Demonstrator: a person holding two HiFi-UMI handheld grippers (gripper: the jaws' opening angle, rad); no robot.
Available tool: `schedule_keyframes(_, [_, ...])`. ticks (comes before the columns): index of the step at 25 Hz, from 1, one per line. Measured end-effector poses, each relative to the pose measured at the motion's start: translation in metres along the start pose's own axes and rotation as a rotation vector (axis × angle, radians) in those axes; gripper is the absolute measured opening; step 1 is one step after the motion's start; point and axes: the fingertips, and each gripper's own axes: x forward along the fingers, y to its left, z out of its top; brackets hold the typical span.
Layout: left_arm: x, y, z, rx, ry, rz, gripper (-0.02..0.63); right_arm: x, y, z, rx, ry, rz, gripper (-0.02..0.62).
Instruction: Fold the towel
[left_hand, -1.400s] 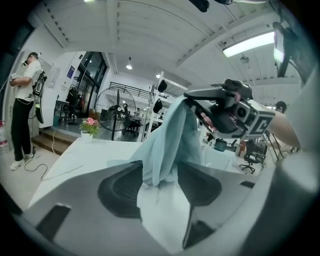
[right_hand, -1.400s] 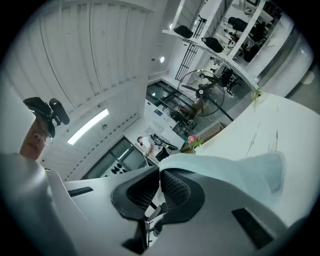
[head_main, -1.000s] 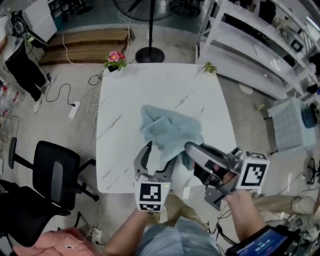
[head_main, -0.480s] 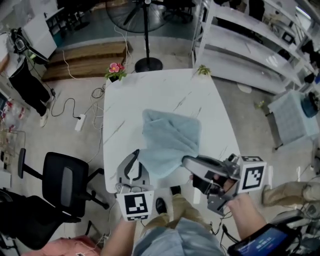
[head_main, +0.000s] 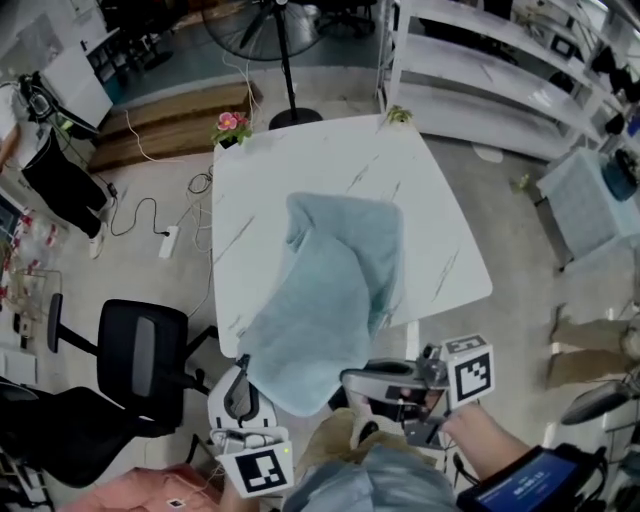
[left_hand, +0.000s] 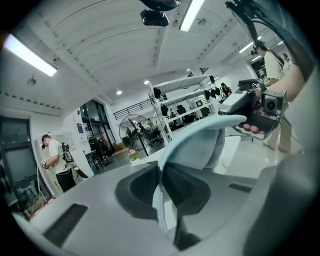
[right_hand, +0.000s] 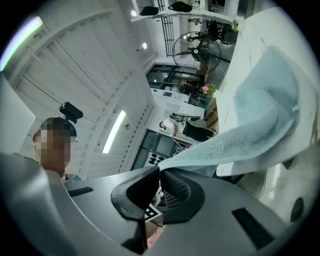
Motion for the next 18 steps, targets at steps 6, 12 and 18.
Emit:
schedule_keyframes(6, [-0.059,-0.037,-0.039,0.01,0.103,0.02,0.029,-0.017,-0.015,-0.064,0.052,0.06,-0.02,0.026])
schedule_keyframes(12, [-0.084,-0.082,-0.087,-0.036,0.207,-0.005,0.028,-0.041,-0.051,-0.104,0.04,0.105,-0.119,0.026])
schedule_keyframes(18, [-0.09,-0.128,-0.125,-0.194,0.271,-0.146,0.152,-0.074,-0.106,-0.135,-0.039,0.216,-0.35,0.132])
